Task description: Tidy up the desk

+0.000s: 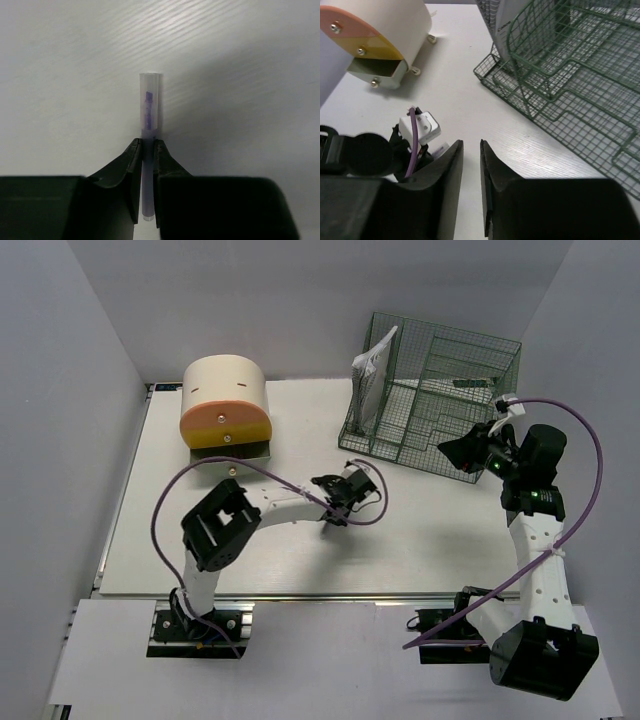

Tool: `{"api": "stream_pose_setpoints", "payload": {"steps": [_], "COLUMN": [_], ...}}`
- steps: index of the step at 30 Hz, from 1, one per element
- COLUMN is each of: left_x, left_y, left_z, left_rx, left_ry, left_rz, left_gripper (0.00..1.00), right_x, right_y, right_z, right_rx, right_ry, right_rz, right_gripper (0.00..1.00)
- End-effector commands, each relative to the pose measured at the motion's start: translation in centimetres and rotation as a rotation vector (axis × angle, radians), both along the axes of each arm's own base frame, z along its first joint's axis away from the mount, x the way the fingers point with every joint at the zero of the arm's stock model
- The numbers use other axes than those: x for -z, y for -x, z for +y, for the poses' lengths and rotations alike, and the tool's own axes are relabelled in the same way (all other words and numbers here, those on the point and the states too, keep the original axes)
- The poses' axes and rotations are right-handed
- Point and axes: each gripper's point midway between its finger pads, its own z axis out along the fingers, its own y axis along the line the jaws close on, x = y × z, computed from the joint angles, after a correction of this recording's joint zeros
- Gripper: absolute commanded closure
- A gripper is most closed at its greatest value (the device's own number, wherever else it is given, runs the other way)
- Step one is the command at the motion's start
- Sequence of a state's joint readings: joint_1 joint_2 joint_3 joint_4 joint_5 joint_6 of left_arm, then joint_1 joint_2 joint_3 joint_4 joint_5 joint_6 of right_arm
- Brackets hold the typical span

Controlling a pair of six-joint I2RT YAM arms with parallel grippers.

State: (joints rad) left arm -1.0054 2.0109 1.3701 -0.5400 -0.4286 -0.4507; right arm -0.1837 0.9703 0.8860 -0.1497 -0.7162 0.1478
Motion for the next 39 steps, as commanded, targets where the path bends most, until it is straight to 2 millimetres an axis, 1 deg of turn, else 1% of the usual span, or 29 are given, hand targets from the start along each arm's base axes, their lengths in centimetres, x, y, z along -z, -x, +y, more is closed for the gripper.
{"api": "stream_pose_setpoints", "payload": {"steps": [1, 3, 4, 6, 7, 8, 9, 10, 11, 12, 13, 15, 16, 17, 18, 19, 20, 22, 23, 25, 26, 27, 29, 30, 32, 33, 34, 36, 39], "left_x": [-4.3, -5.8, -7.1, -8.4, -9.5, -10.2, -11.0, -11.6, -12.0, -13.1, -15.6, -16.4, -17.2, -18.1, -18.2, -18.3, -18.4, -18.5, -18.4, -18.3, -18.0, -18.0, -17.7, -17.9, -17.9, -17.6, -17.8, -17.5, -16.7], "left_y": [-1.9, -3.1, -3.0, -3.7, -3.6, -3.8, -4.2, -3.9, -3.7, -4.0, -4.4, -4.6, -5.3, -5.7, -5.9, -6.6, -7.1, -7.8, -8.3, -9.2, -9.5, -10.4, -11.0, -11.8, -12.3, -12.8, -13.1, -13.5, -13.6], "left_z": [3.8, 5.7, 6.6, 8.2, 9.0, 9.9, 10.3, 12.0, 12.7, 12.3, 13.7, 14.4, 15.4, 15.6, 15.9, 16.8, 17.2, 17.5, 18.4, 18.5, 18.9, 19.7, 19.7, 20.4, 20.3, 20.9, 20.7, 21.5, 21.1], "left_rx": [0.069, 0.097, 0.126, 0.175, 0.190, 0.268, 0.286, 0.359, 0.415, 0.472, 0.494, 0.522, 0.532, 0.540, 0.558, 0.578, 0.584, 0.618, 0.608, 0.643, 0.645, 0.629, 0.672, 0.678, 0.718, 0.724, 0.741, 0.746, 0.773], "left_ry": [-0.029, -0.054, -0.050, -0.085, -0.077, -0.128, -0.128, -0.180, -0.206, -0.195, -0.214, -0.201, -0.230, -0.238, -0.245, -0.289, -0.306, -0.318, -0.319, -0.308, -0.306, -0.308, -0.276, -0.282, -0.263, -0.280, -0.283, -0.293, -0.266], "left_rz": [-0.067, -0.104, -0.126, -0.165, -0.188, -0.213, -0.251, -0.286, -0.313, -0.388, -0.479, -0.519, -0.538, -0.555, -0.548, -0.550, -0.548, -0.547, -0.536, -0.523, -0.508, -0.497, -0.479, -0.483, -0.487, -0.481, -0.486, -0.479, -0.478], "left_gripper": [1.00, 1.00, 1.00, 1.00, 1.00, 1.00, 1.00, 1.00, 1.00, 1.00, 1.00, 1.00, 1.00, 1.00, 1.00, 1.00, 1.00, 1.00, 1.00, 1.00, 1.00, 1.00, 1.00, 1.00, 1.00, 1.00, 1.00, 1.00, 1.00], "right_x": [-1.0, -0.9, -0.8, -0.7, -0.7, -0.7, -0.7, -0.6, -0.6, -0.6, -0.5, -0.5, -0.4, -0.4, -0.4, -0.4, -0.4, -0.4, -0.4, -0.4, -0.5, -0.7, -0.5, -0.5, -0.4, -0.5, -0.4, -0.4, -0.5], "right_y": [0.3, 0.3, 0.3, 0.4, 0.4, 0.4, 0.4, 0.4, 0.4, 0.3, 0.3, 0.3, 0.3, 0.2, 0.3, 0.3, 0.3, 0.4, 0.4, 0.4, 0.5, 0.5, 0.5, 0.6, 0.5, 0.5, 0.5, 0.5, 0.4], "right_z": [0.8, 0.9, 0.9, 1.0, 1.0, 1.1, 1.1, 1.1, 1.1, 1.1, 1.1, 1.1, 1.1, 1.1, 1.1, 1.1, 1.2, 1.3, 1.2, 1.2, 1.3, 1.3, 1.3, 1.3, 1.3, 1.3, 1.3, 1.3, 1.3], "right_rx": [-0.075, -0.084, -0.087, -0.092, -0.093, -0.097, -0.095, -0.095, -0.098, -0.098, -0.098, -0.096, -0.098, -0.096, -0.100, -0.102, -0.105, -0.108, -0.106, -0.107, -0.109, -0.109, -0.112, -0.114, -0.114, -0.115, -0.115, -0.116, -0.113], "right_ry": [-0.001, -0.002, -0.002, -0.003, -0.005, -0.007, -0.008, -0.010, -0.011, -0.011, -0.011, -0.011, -0.013, -0.012, -0.014, -0.013, -0.016, -0.017, -0.017, -0.018, -0.018, -0.016, -0.018, -0.017, -0.018, -0.019, -0.018, -0.017, -0.015], "right_rz": [-0.057, -0.054, -0.053, -0.054, -0.054, -0.053, -0.052, -0.050, -0.050, -0.050, -0.048, -0.047, -0.045, -0.045, -0.045, -0.046, -0.044, -0.044, -0.044, -0.045, -0.048, -0.052, -0.049, -0.049, -0.046, -0.046, -0.045, -0.044, -0.047], "right_gripper": [0.71, 0.68, 0.68, 0.68, 0.67, 0.68, 0.68, 0.68, 0.68, 0.68, 0.68, 0.68, 0.68, 0.68, 0.68, 0.68, 0.68, 0.67, 0.68, 0.68, 0.68, 0.68, 0.68, 0.68, 0.68, 0.68, 0.68, 0.67, 0.68]}}
